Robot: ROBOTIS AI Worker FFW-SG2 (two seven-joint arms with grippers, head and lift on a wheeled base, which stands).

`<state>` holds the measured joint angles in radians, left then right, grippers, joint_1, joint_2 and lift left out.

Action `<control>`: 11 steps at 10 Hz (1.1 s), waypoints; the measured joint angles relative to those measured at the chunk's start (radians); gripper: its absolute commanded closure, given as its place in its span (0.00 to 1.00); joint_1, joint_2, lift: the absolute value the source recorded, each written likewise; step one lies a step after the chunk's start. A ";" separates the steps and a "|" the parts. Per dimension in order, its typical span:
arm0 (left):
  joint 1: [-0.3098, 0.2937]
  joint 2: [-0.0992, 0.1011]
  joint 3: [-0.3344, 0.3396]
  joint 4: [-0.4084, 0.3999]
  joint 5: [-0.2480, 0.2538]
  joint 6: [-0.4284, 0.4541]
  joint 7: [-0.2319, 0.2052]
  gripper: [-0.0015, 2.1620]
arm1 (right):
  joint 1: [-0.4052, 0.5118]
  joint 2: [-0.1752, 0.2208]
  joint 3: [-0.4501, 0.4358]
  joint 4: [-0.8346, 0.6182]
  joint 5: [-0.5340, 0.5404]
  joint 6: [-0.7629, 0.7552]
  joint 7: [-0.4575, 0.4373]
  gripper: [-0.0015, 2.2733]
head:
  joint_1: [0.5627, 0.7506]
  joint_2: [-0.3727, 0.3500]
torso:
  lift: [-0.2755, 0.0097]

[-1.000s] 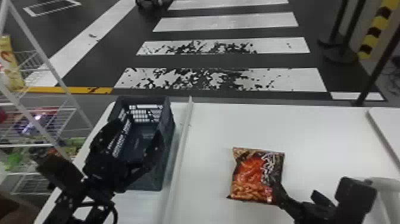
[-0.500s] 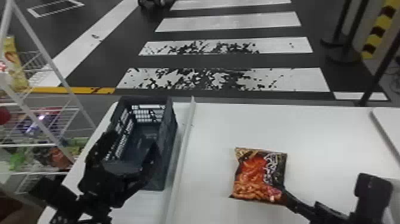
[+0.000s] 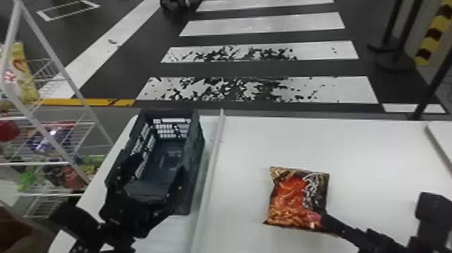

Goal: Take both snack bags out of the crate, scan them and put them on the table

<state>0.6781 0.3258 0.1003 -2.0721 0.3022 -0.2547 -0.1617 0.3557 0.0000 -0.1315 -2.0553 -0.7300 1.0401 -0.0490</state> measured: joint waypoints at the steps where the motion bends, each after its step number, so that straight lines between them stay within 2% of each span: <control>1: 0.000 0.000 -0.002 0.008 0.000 0.000 0.000 0.00 | -0.009 0.000 -0.010 0.004 -0.011 0.041 0.000 0.05 | 0.70 0.79 | 0.64; 5: -0.002 -0.002 -0.017 0.023 0.000 -0.001 0.001 0.00 | -0.039 0.000 -0.024 0.053 -0.088 0.093 0.000 0.05 | 0.70 0.82 | 0.64; 11: -0.002 0.000 -0.023 0.031 0.000 0.001 0.002 0.00 | -0.106 0.000 -0.034 0.165 -0.119 0.113 0.002 0.06 | 0.70 0.83 | 0.64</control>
<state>0.6765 0.3259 0.0771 -2.0412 0.3022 -0.2533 -0.1594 0.2500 0.0000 -0.1656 -1.8905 -0.8487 1.1528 -0.0475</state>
